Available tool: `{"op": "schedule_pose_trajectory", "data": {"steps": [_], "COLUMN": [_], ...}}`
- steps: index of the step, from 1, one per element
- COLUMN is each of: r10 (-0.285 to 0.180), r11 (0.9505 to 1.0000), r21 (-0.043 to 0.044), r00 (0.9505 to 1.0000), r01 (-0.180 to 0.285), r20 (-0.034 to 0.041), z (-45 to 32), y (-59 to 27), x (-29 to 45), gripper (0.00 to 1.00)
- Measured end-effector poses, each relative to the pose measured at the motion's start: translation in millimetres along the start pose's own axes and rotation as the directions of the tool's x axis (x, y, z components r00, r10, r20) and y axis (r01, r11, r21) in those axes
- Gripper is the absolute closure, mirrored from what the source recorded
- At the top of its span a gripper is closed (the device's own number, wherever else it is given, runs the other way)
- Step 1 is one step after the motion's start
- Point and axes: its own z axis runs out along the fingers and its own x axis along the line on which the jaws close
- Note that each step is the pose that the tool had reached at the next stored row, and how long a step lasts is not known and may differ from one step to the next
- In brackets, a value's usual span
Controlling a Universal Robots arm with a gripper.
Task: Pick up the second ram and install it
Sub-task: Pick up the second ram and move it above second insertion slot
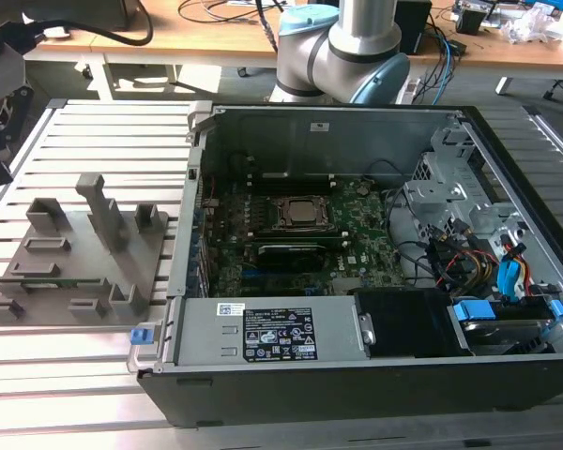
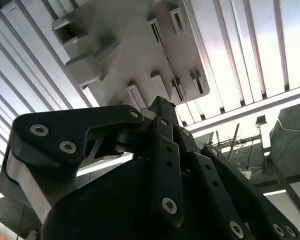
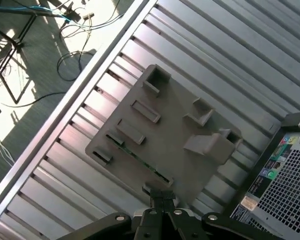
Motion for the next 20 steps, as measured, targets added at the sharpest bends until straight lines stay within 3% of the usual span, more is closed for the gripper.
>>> {"op": "schedule_pose_trajectory", "data": {"steps": [3,7,12,18,20], "r10": [-0.074,-0.175,-0.243,-0.362,-0.380], "r11": [0.9972,0.9845,0.9699,0.9321,0.9249], "r21": [-0.0019,-0.0048,-0.0070,-0.0116,-0.0123], "r00": [0.9972,0.9845,0.9699,0.9320,0.9248], "r01": [0.074,0.175,0.243,0.362,0.380], "r20": [-0.0032,-0.0076,-0.0102,-0.0147,-0.0154], "z": [0.0,0.0,0.0,0.0,0.0], "y": [0.0,0.0,0.0,0.0,0.0], "x": [0.0,0.0,0.0,0.0,0.0], "gripper": [0.89,0.89,0.89,0.89,0.89]}}
